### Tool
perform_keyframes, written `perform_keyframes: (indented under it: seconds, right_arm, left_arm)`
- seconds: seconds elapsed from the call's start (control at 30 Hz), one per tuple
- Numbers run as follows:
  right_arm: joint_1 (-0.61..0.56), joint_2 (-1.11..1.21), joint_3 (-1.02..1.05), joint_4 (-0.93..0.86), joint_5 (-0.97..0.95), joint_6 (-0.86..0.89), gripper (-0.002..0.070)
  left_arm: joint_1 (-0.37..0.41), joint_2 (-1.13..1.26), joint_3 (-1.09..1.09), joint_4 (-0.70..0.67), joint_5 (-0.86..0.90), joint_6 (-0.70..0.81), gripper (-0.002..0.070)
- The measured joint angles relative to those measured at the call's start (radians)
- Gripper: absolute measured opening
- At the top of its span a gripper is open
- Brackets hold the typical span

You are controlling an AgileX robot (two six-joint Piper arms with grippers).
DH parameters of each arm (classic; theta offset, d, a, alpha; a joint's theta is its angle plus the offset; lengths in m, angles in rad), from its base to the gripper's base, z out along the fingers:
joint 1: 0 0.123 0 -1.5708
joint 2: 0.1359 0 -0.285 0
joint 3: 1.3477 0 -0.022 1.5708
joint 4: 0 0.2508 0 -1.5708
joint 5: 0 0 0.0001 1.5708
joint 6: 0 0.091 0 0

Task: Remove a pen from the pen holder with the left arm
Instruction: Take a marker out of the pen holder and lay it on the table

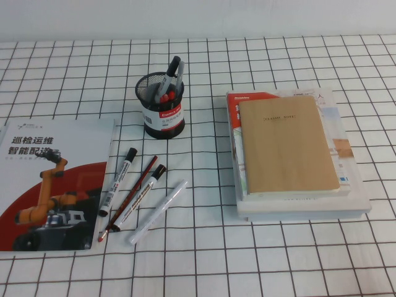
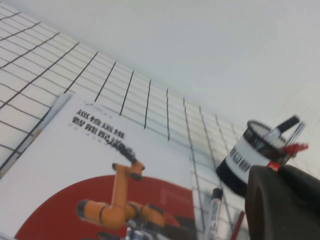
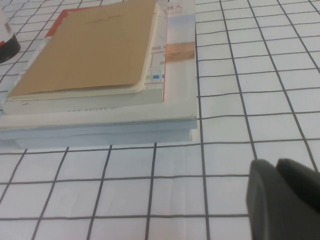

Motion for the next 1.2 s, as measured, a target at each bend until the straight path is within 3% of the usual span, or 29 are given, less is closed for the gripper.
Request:
perform_keyframes:
  seconds: [0.6, 0.83, 1.07, 1.2]
  right_arm:
    - [0.000, 0.000, 0.000, 0.000, 0.000, 0.000, -0.0014]
    - [0.000, 0.000, 0.000, 0.000, 0.000, 0.000, -0.0014]
    - [0.000, 0.000, 0.000, 0.000, 0.000, 0.000, -0.0014]
    - [0.000, 0.000, 0.000, 0.000, 0.000, 0.000, -0.0014]
  left_arm:
    - [0.000, 0.000, 0.000, -0.059, -0.092, -0.006, -0.0001]
    - [0.000, 0.166, -0.082, -0.059, 0.077, 0.002, -0.0001]
    - [0.000, 0.517, -0.370, -0.063, 0.352, 0.200, -0.0001]
    - [0.000, 0.676, -0.496, -0.170, 0.401, 0.401, -0.0001]
